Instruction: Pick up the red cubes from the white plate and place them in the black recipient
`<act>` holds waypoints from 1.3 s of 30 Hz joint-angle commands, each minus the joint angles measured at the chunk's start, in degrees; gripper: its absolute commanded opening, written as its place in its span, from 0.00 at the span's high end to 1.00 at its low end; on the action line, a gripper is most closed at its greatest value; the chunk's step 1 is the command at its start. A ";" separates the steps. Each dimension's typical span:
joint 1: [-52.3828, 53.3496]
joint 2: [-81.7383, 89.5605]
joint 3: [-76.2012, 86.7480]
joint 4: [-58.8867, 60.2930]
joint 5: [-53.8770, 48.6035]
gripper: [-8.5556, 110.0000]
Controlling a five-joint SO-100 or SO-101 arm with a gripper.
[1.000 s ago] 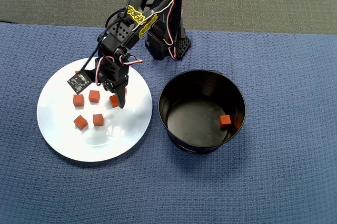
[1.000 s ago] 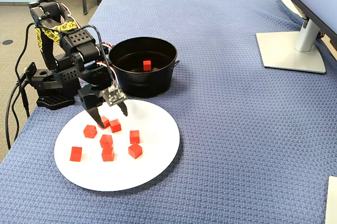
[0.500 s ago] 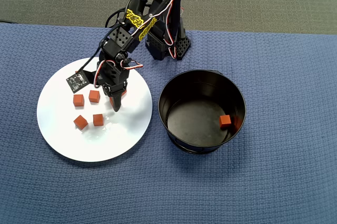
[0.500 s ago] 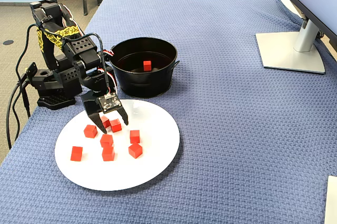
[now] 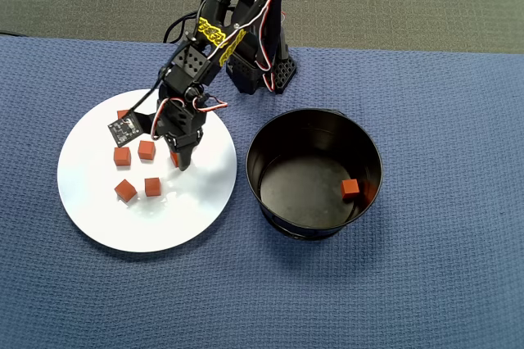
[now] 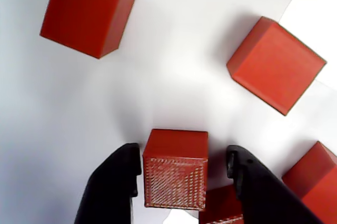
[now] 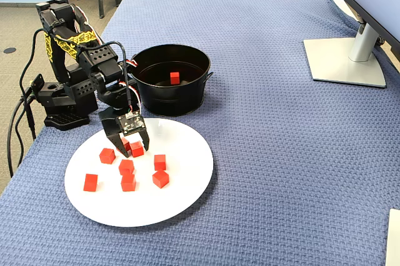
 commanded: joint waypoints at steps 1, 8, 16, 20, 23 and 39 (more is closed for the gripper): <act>-1.23 2.90 0.18 -0.26 1.58 0.86; -2.90 4.13 0.09 -0.26 6.68 0.93; -5.45 13.54 -13.97 15.56 22.15 0.93; -10.72 20.30 -26.89 26.89 36.47 0.93; -19.25 21.71 -36.30 34.89 44.47 0.93; -49.04 12.48 -37.53 41.57 52.03 0.58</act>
